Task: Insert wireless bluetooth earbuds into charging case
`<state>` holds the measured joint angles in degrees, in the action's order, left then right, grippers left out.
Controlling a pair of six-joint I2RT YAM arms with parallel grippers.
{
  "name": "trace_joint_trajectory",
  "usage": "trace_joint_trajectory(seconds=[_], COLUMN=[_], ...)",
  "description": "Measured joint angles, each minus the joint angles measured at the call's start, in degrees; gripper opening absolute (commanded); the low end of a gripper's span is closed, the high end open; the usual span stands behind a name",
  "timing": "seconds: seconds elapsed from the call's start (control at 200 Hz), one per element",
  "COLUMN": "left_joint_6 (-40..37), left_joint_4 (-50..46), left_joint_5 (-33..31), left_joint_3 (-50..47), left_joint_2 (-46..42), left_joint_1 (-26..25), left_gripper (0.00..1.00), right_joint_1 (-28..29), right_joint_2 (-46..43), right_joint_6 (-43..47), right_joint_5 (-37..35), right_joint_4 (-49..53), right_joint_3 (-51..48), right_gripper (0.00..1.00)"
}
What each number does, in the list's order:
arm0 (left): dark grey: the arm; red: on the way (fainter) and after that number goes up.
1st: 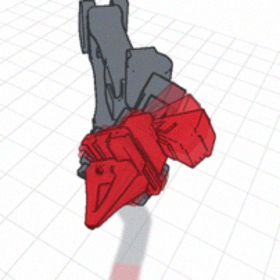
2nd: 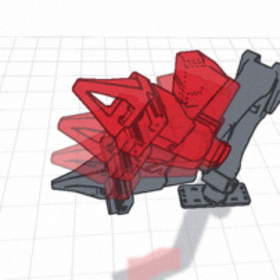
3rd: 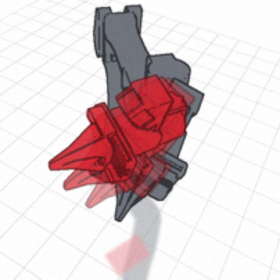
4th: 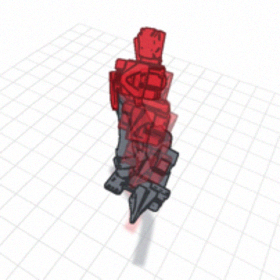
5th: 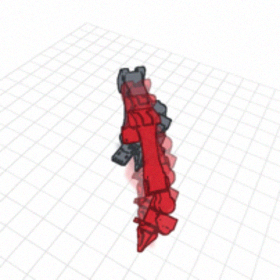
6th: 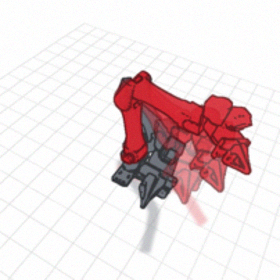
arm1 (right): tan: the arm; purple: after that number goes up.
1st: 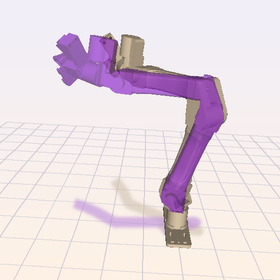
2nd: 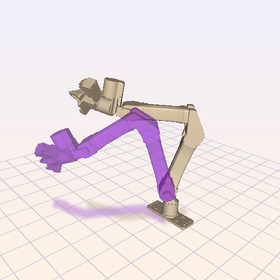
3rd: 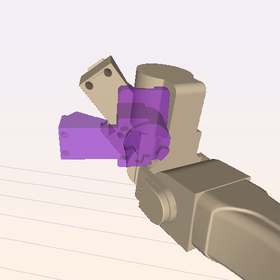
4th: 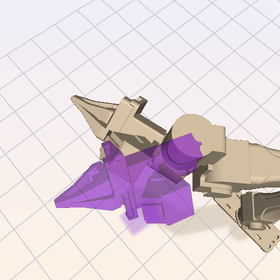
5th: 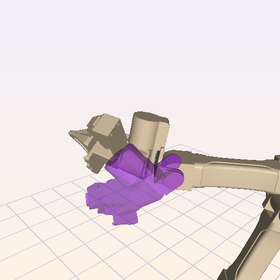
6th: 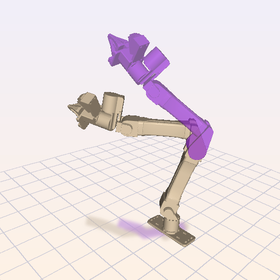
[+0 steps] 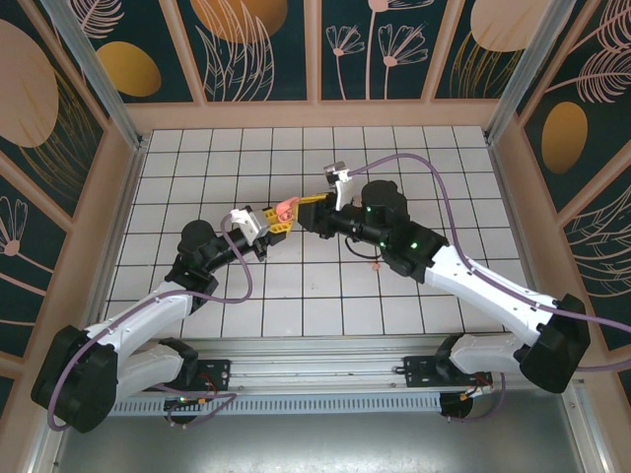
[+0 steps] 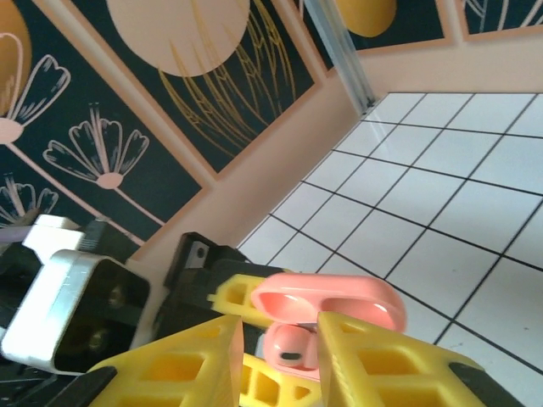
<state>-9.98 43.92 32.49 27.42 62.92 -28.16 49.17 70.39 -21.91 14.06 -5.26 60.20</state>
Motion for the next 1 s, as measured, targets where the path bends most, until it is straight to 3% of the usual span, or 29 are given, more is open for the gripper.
trace_joint_trajectory(seconds=[0.29,0.661,0.826,0.996], left_joint_6=[0.2,0.2,0.2,0.2], left_joint_4=[0.0,-0.2,-1.1,-1.5], left_joint_5=[0.0,0.0,-0.1,-0.1], left_joint_3=[0.0,0.0,0.0,-0.1], left_joint_2=[0.0,0.0,0.0,0.0], left_joint_1=[0.0,0.0,0.0,0.0], left_gripper=[0.14,0.14,0.14,0.14], right_joint_1=[0.0,0.0,0.0,0.0], right_joint_2=[5.3,7.0,7.7,7.7], right_joint_6=[0.0,0.2,0.2,0.6], right_joint_5=[4.1,4.1,4.0,3.6], right_joint_4=[1.7,2.8,3.7,5.2], right_joint_3=[3.3,3.8,4.3,4.7], right_gripper=[0.18,0.08,0.09,0.16])
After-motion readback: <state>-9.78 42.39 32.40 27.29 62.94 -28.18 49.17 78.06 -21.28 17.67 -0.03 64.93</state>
